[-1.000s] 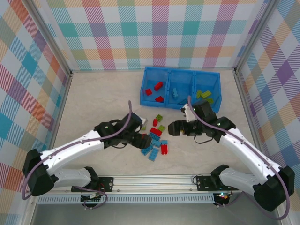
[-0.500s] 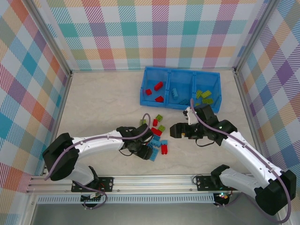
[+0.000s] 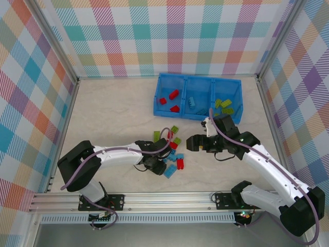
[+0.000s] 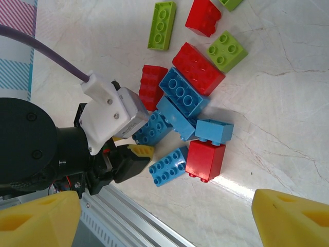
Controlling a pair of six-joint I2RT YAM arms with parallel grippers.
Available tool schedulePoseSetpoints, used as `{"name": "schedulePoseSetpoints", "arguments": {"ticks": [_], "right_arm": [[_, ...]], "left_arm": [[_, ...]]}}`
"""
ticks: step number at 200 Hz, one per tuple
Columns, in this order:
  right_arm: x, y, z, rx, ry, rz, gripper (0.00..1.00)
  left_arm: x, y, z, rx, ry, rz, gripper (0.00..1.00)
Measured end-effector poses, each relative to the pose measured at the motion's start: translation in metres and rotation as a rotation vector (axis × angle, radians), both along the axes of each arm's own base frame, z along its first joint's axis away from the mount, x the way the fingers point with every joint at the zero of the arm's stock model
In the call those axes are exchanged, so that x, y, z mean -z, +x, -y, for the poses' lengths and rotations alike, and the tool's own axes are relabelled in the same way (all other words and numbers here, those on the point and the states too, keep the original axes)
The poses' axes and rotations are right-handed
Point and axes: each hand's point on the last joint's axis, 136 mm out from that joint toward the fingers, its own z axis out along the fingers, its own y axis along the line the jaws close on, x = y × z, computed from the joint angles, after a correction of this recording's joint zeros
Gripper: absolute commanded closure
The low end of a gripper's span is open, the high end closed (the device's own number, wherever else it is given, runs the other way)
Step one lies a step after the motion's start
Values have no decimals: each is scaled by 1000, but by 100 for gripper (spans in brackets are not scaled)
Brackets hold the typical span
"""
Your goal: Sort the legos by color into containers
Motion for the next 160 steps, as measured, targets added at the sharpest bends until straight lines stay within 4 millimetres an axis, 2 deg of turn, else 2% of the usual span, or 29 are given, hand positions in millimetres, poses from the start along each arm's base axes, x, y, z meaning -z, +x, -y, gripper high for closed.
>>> {"name": "schedulePoseSetpoints", "arguments": {"ticks": [28, 61, 80, 103, 122, 142, 160], "right_arm": [[0, 0, 0, 3, 1, -2, 13], [0, -1, -1, 0, 4, -5, 13], [-1, -1, -1, 0, 6, -4, 13], [-6, -1, 1, 8, 12, 17, 13], [-17, 0, 7, 37, 22, 68, 12], [-38, 3, 14, 83, 52, 161, 13], [-54, 7, 21, 132, 72, 237, 13]], "left_arm": [[-1, 1, 1, -2, 1, 12, 71], [-4, 2, 2, -3, -21, 35, 72], [-13, -2, 4, 28, -56, 60, 72], [-43, -4, 16, 67, -156, 127, 73], [-74, 5, 27, 74, -244, 213, 73], [-102, 28, 43, 69, -284, 322, 74], [-124, 61, 69, 44, -295, 424, 74]]}}
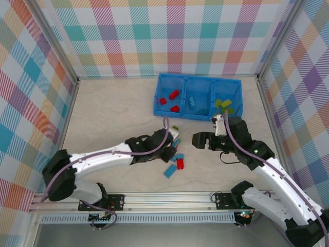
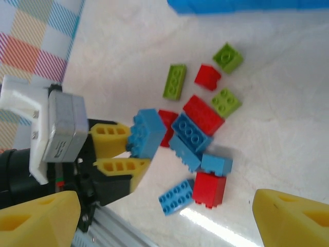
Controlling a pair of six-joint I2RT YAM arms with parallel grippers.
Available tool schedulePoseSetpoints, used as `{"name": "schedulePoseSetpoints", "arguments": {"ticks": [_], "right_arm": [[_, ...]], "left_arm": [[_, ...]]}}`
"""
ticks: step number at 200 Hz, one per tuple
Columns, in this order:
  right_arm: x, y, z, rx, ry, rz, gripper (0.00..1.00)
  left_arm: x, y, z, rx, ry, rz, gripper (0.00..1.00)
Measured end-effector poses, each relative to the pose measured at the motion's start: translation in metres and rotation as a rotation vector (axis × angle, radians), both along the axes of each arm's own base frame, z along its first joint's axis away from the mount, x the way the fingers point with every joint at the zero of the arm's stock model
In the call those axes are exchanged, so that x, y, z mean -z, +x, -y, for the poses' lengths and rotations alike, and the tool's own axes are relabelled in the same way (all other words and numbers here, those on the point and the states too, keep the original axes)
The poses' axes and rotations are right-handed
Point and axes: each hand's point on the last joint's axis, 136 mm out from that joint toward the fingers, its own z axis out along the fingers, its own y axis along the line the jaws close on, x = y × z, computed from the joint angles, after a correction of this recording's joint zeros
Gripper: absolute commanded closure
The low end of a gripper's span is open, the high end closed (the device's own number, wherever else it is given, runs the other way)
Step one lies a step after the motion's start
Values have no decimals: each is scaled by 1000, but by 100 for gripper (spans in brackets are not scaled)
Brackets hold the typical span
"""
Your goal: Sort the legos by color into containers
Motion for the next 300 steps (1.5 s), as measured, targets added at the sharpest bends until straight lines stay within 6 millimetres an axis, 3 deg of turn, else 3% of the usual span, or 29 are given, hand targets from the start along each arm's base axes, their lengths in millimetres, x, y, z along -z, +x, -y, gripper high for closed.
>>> {"name": "schedulePoseSetpoints", "arguments": {"ticks": [28, 56, 81, 110, 137, 161, 183, 225, 241, 261, 282, 300], "right_arm": [[-13, 5, 10, 69, 11, 60, 13], [-18, 6, 16, 103, 17, 80, 12], [-19, 4, 18, 115, 26, 76, 13], [-20, 0, 22, 123, 23, 75, 12], [-16, -2, 27, 137, 4, 66, 12], [-12, 0, 27, 142, -11, 58, 13], [1, 2, 27, 144, -43, 35, 13], [42, 9, 22, 123, -147, -92, 15], [65, 10, 10, 81, -195, -165, 15], [93, 6, -11, 7, -241, -238, 17], [119, 4, -33, -58, -268, -298, 25], [137, 6, -48, -95, -268, -332, 31]], "left_arm": [[-27, 64, 53, -57, -71, 122, 73], [-36, 141, 91, -135, -115, 192, 73], [-30, 200, 110, -190, -135, 230, 55], [-15, 232, 119, -210, -143, 221, 38], [-16, 231, 121, -194, -153, 207, 34], [-29, 216, 121, -164, -184, 192, 34], [-51, 178, 94, -148, -213, 178, 34], [-151, 84, 14, -105, -378, 296, 33], [-176, 47, -9, -52, -427, 346, 30], [-179, 5, -27, 55, -408, 362, 19], [-157, -35, -40, 218, -315, 324, 1], [-130, -63, -55, 361, -210, 301, 0]]}}
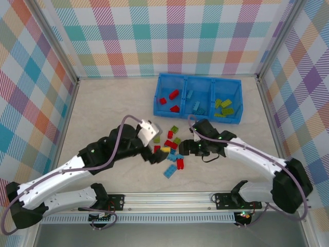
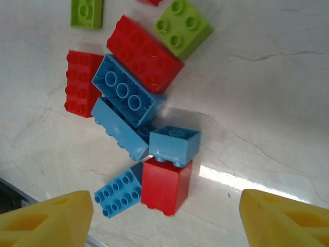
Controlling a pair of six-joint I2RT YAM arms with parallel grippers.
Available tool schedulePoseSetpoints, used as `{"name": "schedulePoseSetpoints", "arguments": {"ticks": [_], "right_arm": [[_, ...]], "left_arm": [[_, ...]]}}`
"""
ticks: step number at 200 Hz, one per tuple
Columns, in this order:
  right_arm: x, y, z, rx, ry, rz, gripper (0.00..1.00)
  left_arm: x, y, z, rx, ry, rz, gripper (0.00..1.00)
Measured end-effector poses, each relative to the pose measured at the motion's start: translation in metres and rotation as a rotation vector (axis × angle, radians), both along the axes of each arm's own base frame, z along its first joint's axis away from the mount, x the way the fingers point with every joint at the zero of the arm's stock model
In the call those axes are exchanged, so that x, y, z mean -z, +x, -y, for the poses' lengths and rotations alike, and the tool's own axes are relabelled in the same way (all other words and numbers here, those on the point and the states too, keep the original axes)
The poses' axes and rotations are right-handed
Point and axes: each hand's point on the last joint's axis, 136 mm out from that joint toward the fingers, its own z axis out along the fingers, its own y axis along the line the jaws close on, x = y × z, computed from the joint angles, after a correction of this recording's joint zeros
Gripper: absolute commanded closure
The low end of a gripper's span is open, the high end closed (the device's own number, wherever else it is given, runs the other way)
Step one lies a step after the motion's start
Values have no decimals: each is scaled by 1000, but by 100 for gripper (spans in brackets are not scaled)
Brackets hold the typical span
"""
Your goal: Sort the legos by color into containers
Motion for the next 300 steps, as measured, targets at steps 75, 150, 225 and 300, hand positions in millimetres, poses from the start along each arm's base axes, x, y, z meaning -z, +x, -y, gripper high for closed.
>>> {"name": "schedulePoseSetpoints", "arguments": {"ticks": [75, 150, 225, 300], "right_arm": [[44, 7, -29, -2, 8, -88, 41], [66, 10, -28, 25, -60, -102, 64], [48, 16, -12, 71, -110, -23, 71], [-92, 150, 44, 296, -134, 473, 71]], "left_arm": [[88, -58, -45, 336, 240, 165, 0], [103, -67, -48, 420, 271, 222, 0], [106, -68, -50, 427, 269, 236, 0], [105, -59, -47, 390, 251, 284, 0]]}}
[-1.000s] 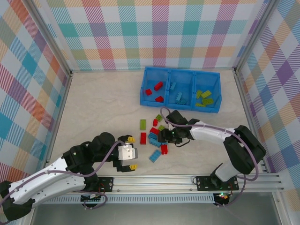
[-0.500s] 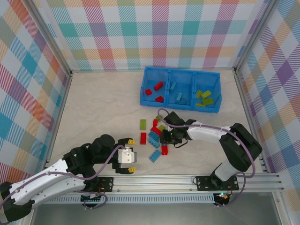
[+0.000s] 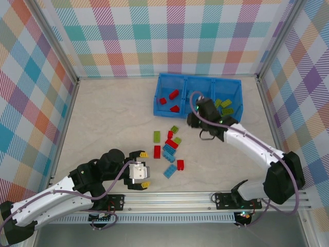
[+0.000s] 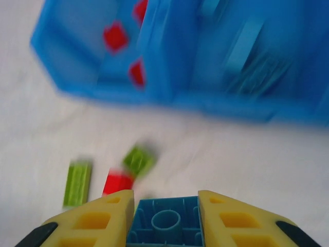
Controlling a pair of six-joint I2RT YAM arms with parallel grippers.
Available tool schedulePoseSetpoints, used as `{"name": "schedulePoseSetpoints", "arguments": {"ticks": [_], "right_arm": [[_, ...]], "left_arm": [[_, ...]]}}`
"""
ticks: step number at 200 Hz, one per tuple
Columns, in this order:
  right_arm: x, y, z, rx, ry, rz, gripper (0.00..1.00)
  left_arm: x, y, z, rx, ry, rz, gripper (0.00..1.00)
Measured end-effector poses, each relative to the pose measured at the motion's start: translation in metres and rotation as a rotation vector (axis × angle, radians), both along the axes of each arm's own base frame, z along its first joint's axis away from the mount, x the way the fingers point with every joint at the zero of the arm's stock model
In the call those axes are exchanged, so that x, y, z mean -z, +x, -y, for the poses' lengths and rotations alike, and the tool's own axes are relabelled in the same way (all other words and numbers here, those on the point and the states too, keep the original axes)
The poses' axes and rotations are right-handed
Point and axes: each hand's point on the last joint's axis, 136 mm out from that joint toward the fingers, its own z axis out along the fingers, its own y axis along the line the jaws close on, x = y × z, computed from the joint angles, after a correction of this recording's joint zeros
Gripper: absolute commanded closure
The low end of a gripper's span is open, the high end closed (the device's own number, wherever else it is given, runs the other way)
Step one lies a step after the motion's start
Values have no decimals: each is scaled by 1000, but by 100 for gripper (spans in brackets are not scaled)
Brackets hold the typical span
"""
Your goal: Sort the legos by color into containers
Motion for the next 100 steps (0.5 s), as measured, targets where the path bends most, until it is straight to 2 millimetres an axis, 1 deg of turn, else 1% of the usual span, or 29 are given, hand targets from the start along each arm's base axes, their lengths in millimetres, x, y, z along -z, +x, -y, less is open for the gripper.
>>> {"name": "schedulePoseSetpoints", "arguments": {"ticks": [9, 20, 32, 48, 60, 75, 86, 100], "right_arm": [[-5, 24, 9, 30, -23, 36, 70], [-5, 50, 18, 58, -53, 54, 69], [5, 77, 24, 76, -92, 59, 65], [24, 103, 25, 73, -138, 39, 56], [38, 116, 22, 59, -164, 19, 48], [49, 127, 18, 49, -182, 3, 44], [50, 130, 16, 41, -188, 0, 43], [43, 132, 15, 36, -188, 9, 43]], "left_arm": [[-1, 1, 0, -4, -4, 6, 0], [-3, 2, 0, -11, -7, 14, 0], [-4, 3, -1, -16, -13, 21, 0], [-4, 4, -2, -24, -18, 31, 0], [-4, 5, -3, -31, -20, 36, 0], [-5, 8, -3, -43, -23, 43, 0], [-6, 10, -3, -49, -27, 44, 0], [-6, 11, -4, -57, -29, 41, 0]]}}
